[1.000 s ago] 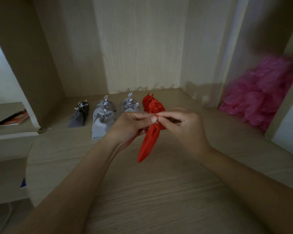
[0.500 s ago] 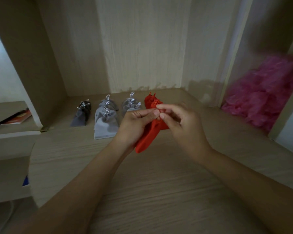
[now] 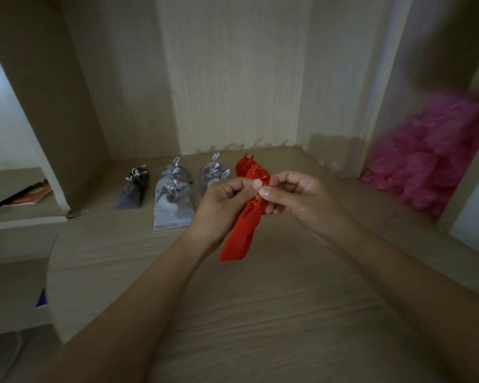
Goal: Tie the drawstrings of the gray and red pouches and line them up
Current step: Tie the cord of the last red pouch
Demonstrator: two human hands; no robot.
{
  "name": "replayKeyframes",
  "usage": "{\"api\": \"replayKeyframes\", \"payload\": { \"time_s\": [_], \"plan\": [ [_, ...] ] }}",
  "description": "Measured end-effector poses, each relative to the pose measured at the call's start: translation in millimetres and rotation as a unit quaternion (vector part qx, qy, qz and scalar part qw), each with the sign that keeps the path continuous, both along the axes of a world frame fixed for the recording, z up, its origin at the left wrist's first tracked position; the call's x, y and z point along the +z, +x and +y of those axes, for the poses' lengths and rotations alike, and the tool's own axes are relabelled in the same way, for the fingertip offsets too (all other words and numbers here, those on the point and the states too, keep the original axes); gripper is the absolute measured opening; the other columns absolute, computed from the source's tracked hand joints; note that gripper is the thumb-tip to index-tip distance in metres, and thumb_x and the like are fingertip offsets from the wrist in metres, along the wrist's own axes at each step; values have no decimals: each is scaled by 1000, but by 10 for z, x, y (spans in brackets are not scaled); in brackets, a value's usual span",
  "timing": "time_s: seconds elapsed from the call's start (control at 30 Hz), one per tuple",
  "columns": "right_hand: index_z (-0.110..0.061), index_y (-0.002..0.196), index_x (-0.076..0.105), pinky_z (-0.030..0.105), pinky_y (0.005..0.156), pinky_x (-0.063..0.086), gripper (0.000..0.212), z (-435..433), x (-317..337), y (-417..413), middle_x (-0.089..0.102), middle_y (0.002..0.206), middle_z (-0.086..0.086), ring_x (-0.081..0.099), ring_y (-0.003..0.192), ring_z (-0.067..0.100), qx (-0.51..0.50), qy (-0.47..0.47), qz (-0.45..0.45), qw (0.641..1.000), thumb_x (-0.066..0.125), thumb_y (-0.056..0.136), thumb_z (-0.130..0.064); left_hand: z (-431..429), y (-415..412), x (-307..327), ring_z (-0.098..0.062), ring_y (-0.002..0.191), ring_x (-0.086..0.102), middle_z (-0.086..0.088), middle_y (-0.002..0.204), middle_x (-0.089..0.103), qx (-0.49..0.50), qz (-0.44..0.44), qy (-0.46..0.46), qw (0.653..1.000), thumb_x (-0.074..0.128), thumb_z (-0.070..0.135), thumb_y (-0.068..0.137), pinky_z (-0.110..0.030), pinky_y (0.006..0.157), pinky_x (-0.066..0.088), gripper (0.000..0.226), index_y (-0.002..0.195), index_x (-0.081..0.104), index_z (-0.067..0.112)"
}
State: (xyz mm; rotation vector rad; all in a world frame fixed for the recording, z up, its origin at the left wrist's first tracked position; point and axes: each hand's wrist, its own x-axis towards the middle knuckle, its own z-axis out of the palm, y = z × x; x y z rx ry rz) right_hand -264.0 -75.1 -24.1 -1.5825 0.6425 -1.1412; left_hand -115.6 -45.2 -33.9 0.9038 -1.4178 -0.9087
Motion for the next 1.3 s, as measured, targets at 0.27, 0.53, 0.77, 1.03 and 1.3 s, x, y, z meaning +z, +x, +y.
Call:
{"api": "replayKeyframes", "payload": {
  "time_s": [0.27, 0.53, 0.77, 1.03, 1.3],
  "plan": [
    [-4, 82, 64, 18, 56, 52, 6, 53, -18, 44, 68, 76, 22, 63, 57, 12, -81, -80, 48, 992, 69, 81, 0, -87, 86, -21, -30, 72, 53, -29, 83, 67, 52, -21, 4, 998, 65, 21, 82, -44, 73, 44, 14, 82, 75, 11],
    [-14, 79, 68, 21, 59, 55, 8, 133, 21, 91, 69, 64, 3, 68, 62, 12, -133, -53, 33, 989, 73, 80, -7, -59, -26, -83, 0, 68, 59, -1, 73, 69, 147, -41, -111, 982, 59, 9, 90, -16, 65, 45, 17, 94, 73, 0],
    [-19, 80, 71, 18, 59, 55, 5, 192, 51, 115, 72, 68, 0, 69, 65, 9, -97, 22, 33, 995, 72, 81, -14, -51, -65, -110, 8, 69, 58, -2, 80, 71, 195, -46, -154, 968, 61, 9, 89, -9, 67, 41, 17, 96, 72, -2],
    [-24, 68, 70, 15, 54, 52, 17, 185, 73, 87, 69, 57, 0, 66, 58, 9, -138, -43, 81, 986, 75, 78, -11, -47, -76, -94, -6, 77, 64, -6, 82, 72, 158, -10, -96, 983, 60, 10, 89, -23, 73, 50, 18, 96, 72, -2],
    [-13, 74, 76, 23, 54, 48, 13, 177, 11, 113, 65, 56, 8, 57, 48, 5, -196, -138, 142, 961, 68, 84, -15, -31, -153, -77, -15, 73, 59, -9, 75, 67, 85, 127, -5, 988, 56, 9, 90, -24, 72, 51, 20, 94, 68, -6]
  ]
}}
